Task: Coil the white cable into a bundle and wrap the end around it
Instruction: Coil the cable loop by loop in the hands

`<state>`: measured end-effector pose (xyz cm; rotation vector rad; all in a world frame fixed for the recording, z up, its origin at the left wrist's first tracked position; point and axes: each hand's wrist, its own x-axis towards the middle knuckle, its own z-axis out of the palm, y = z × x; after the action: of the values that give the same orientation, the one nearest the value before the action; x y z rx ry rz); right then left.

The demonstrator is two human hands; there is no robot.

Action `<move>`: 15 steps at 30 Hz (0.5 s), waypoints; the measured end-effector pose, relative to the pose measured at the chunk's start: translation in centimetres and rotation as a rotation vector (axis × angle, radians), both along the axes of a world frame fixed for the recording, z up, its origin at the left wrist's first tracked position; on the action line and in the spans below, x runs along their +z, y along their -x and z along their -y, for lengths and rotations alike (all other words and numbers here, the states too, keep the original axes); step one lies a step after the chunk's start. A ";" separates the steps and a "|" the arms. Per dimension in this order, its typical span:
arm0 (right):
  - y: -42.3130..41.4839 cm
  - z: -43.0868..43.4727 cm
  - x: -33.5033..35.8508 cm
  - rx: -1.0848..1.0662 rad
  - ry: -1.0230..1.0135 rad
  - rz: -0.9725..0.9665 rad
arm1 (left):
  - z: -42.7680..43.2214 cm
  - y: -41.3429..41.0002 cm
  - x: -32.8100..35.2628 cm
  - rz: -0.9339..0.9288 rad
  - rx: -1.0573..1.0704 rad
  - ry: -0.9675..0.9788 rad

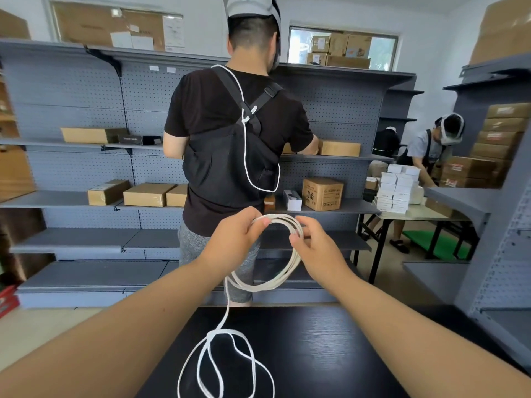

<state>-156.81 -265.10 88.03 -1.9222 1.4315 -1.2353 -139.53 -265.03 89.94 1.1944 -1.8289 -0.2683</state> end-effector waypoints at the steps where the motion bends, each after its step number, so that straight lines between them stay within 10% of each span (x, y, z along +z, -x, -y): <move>1: -0.1 -0.1 0.3 0.044 0.008 -0.036 | 0.0 -0.1 0.1 0.028 -0.007 0.002; 15: -0.3 -0.1 1.7 0.121 0.111 -0.408 | -0.1 0.2 -0.5 0.009 -0.159 -0.139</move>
<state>-156.50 -265.00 89.69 -2.4021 1.4312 -0.9183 -139.71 -264.94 89.48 1.1465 -1.9416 -0.4875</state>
